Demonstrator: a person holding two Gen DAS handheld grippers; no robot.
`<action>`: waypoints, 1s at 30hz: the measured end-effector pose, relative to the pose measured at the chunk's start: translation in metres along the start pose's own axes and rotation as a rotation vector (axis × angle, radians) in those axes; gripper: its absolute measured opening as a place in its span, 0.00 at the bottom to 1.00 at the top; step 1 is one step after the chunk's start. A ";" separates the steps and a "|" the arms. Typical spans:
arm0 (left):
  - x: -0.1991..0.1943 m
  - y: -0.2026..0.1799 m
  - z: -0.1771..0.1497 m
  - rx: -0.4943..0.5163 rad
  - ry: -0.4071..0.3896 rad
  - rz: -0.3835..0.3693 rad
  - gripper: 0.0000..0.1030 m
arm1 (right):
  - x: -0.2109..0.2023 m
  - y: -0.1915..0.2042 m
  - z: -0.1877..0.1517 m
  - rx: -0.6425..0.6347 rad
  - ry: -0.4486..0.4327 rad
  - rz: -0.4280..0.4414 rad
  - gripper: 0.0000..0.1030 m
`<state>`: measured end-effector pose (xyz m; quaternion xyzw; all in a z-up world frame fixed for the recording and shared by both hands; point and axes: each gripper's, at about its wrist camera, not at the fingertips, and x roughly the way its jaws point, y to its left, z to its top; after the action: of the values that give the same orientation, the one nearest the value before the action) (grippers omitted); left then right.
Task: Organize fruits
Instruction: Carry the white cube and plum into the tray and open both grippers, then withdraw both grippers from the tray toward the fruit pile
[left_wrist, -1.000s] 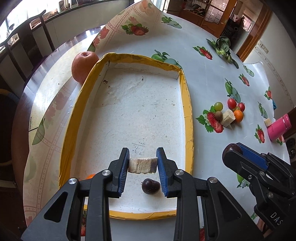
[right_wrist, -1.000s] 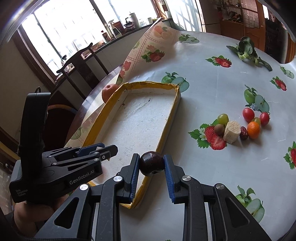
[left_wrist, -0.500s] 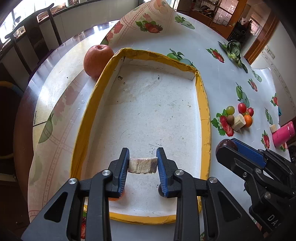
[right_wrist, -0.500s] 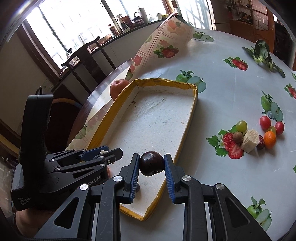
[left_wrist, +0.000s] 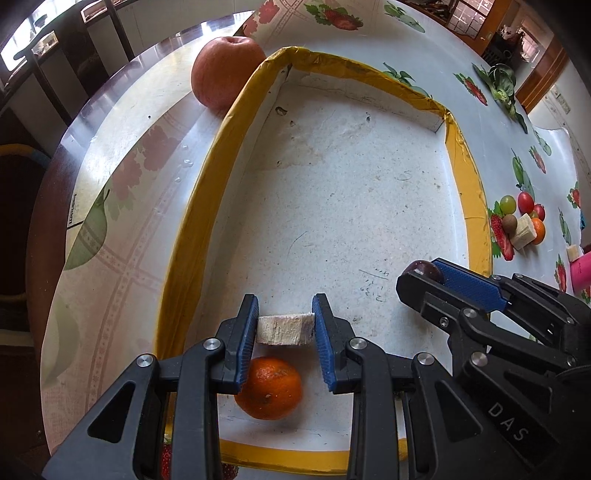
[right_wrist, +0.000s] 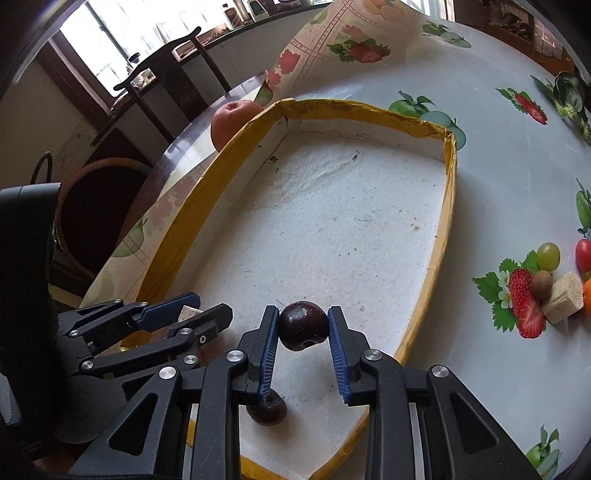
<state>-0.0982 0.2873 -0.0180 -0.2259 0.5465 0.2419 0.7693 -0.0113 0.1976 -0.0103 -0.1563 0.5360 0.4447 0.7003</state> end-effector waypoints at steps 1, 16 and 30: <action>0.000 0.000 0.001 0.002 -0.003 0.001 0.27 | 0.005 0.000 0.000 -0.001 0.010 -0.002 0.27; -0.008 -0.004 0.006 0.009 -0.026 0.048 0.52 | -0.016 -0.012 -0.002 0.026 -0.013 0.010 0.49; -0.038 -0.030 0.001 0.051 -0.075 0.003 0.52 | -0.079 -0.031 -0.021 0.070 -0.111 -0.002 0.55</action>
<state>-0.0894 0.2594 0.0206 -0.1960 0.5237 0.2372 0.7944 -0.0019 0.1298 0.0438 -0.1073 0.5112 0.4332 0.7345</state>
